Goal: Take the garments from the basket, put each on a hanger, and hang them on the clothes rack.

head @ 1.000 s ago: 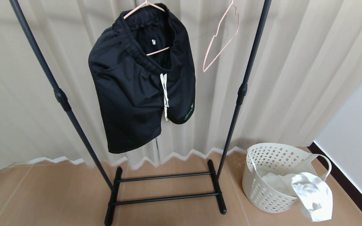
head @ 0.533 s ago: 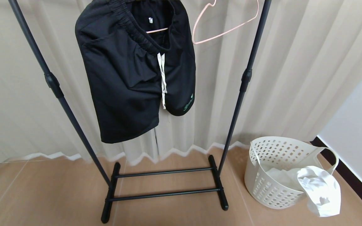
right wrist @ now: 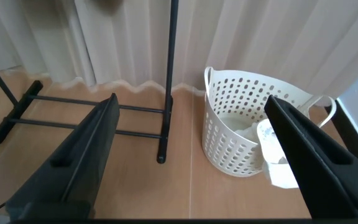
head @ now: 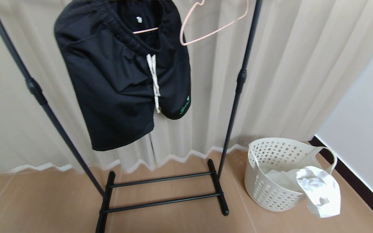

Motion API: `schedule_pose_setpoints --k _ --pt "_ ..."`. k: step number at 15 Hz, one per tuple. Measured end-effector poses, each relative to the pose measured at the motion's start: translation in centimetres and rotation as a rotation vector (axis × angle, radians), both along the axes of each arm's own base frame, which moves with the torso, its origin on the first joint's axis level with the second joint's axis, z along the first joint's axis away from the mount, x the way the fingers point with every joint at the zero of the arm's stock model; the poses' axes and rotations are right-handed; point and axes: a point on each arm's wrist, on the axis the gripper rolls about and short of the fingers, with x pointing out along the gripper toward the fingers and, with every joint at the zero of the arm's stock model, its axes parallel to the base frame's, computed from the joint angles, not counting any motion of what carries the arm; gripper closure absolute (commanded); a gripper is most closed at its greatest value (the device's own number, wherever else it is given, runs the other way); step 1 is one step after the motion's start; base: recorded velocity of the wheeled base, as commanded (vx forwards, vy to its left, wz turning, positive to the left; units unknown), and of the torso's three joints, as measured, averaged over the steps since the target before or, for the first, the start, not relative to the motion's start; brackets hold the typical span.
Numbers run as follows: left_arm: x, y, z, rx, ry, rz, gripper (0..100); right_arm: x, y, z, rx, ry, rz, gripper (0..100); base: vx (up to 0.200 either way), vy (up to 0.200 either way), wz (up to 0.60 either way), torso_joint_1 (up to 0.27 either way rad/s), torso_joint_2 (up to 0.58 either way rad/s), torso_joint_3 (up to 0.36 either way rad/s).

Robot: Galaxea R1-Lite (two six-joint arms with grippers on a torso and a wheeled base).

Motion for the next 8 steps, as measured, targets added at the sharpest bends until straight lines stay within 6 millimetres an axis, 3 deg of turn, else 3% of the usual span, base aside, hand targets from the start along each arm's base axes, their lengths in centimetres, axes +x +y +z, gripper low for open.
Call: schedule_pose_setpoints --k 1,8 --pt "0.00 0.00 0.00 0.000 0.000 0.000 0 0.00 0.00 0.00 0.000 0.000 0.000 0 0.000 0.000 0.00 0.000 0.00 0.000" --pt "0.01 0.00 -0.01 -0.002 0.002 -0.001 0 0.00 0.00 -0.01 0.000 0.000 0.000 0 0.200 -0.200 0.00 0.002 0.00 0.004"
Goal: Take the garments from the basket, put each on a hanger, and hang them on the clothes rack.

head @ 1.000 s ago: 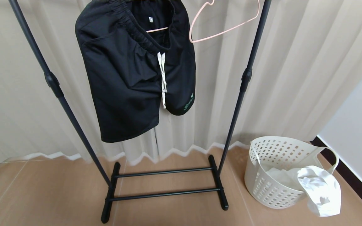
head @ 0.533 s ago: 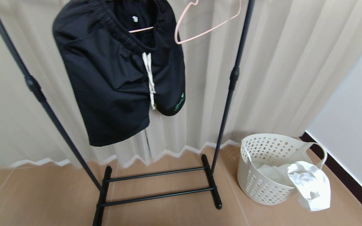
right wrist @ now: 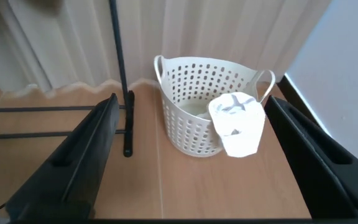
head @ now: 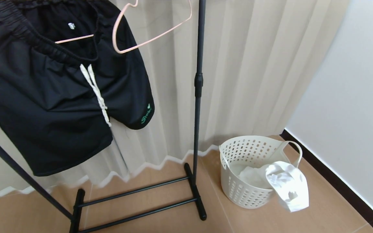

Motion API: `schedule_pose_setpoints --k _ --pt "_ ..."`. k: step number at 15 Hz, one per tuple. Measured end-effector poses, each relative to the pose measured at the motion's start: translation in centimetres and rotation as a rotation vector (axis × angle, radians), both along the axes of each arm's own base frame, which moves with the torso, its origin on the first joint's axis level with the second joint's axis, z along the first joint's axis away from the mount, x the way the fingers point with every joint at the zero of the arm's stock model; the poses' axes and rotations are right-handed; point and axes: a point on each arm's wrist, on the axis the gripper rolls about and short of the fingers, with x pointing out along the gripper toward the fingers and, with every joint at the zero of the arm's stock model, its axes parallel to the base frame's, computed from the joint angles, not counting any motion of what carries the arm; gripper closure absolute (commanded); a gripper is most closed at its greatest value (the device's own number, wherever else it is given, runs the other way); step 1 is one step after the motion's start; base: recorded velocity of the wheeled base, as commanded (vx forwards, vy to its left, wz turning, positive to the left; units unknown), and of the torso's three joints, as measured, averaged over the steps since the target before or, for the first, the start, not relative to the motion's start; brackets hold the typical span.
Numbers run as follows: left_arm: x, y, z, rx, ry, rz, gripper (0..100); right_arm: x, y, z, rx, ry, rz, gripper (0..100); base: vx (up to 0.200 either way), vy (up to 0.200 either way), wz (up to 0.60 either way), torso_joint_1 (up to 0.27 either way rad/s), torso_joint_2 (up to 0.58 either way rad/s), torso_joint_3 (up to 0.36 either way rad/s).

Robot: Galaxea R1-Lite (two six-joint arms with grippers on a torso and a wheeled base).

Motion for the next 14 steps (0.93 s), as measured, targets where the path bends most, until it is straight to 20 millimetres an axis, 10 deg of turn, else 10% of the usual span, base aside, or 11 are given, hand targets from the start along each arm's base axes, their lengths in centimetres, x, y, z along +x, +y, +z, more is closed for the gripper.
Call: schedule_pose_setpoints --k 6,14 --pt "0.00 0.00 0.01 0.002 -0.001 0.000 0 0.00 0.00 -0.02 -0.001 0.001 0.000 0 0.067 -0.200 0.00 0.006 0.00 -0.002" --pt "0.01 0.12 0.04 -0.011 -0.004 0.054 0 0.00 0.00 0.00 0.000 0.000 0.000 0 0.000 0.000 0.00 0.000 0.00 0.000"
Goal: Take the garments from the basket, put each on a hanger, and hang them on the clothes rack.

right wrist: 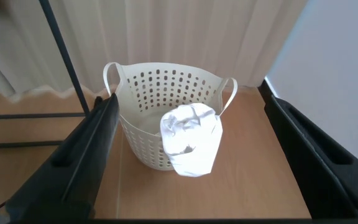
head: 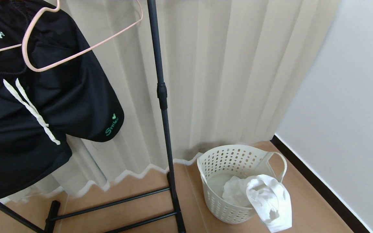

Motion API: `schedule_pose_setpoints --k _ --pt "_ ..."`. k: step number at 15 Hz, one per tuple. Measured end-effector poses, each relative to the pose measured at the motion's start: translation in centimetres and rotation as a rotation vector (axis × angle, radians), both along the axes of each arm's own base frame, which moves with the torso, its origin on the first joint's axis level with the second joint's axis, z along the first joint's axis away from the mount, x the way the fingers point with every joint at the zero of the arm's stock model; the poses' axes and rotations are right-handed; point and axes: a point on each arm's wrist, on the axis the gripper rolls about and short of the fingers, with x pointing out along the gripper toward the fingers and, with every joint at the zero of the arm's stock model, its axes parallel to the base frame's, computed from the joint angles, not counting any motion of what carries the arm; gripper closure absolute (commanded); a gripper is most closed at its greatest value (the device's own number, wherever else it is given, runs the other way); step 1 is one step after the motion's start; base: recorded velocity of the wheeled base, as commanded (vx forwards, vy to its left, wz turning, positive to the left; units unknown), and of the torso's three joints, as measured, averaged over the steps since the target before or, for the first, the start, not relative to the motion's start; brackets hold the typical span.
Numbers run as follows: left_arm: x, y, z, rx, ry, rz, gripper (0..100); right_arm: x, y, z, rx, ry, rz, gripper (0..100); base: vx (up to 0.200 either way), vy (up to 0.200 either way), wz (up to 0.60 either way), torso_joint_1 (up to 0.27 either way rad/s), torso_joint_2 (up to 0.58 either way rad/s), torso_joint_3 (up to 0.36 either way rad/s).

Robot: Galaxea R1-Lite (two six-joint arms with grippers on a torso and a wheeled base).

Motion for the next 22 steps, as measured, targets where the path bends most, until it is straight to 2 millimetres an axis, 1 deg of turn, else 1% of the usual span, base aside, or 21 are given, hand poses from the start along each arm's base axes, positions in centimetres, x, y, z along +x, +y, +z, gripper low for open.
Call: schedule_pose_setpoints --k 20,22 --pt "0.00 -0.01 0.00 -0.003 0.001 -0.006 0 0.00 0.00 -0.02 0.000 0.001 0.000 0 0.000 0.000 0.00 0.000 0.00 0.000" --pt "0.00 -0.01 0.00 -0.002 0.001 -0.007 0 0.00 0.00 -0.02 0.000 0.001 0.001 0 0.000 0.000 0.00 0.005 0.00 -0.115"
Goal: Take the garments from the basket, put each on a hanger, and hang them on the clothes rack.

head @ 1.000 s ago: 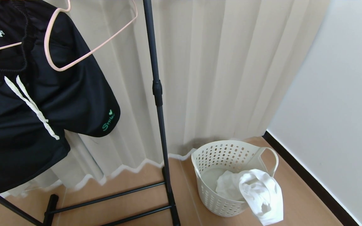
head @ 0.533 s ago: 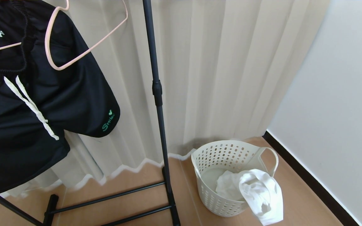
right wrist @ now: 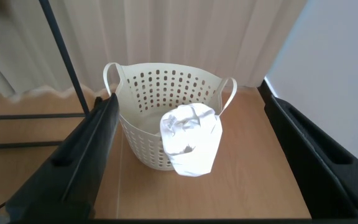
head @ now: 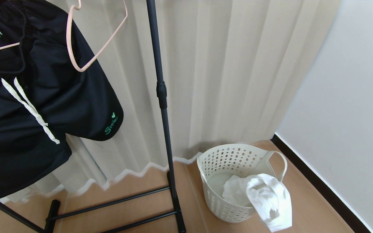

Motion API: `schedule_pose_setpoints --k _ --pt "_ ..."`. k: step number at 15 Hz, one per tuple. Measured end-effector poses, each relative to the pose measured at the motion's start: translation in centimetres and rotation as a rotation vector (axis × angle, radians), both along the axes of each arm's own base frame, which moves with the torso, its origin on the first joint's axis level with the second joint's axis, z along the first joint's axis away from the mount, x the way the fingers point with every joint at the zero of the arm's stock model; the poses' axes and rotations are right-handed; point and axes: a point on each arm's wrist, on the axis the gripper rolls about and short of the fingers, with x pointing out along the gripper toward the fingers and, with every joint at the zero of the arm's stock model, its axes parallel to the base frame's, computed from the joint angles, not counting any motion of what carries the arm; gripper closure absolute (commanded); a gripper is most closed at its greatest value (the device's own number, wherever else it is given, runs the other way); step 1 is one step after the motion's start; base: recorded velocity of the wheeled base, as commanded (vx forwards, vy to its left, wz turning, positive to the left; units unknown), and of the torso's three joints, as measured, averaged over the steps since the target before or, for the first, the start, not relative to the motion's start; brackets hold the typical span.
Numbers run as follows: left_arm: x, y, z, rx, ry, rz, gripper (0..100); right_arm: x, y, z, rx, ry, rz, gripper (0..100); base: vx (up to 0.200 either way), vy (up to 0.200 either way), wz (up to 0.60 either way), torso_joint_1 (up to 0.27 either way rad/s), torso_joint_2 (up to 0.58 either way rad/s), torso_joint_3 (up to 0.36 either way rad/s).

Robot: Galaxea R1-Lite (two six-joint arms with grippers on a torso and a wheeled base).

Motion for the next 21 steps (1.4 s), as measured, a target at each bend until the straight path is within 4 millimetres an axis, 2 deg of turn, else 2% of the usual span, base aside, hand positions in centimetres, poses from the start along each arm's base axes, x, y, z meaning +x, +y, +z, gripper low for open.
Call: schedule_pose_setpoints --k 21 --pt "0.01 -0.02 0.00 0.001 0.001 -0.008 0 0.00 0.00 0.02 -0.005 -0.002 0.000 0 0.000 0.000 0.00 0.004 0.00 -0.196"
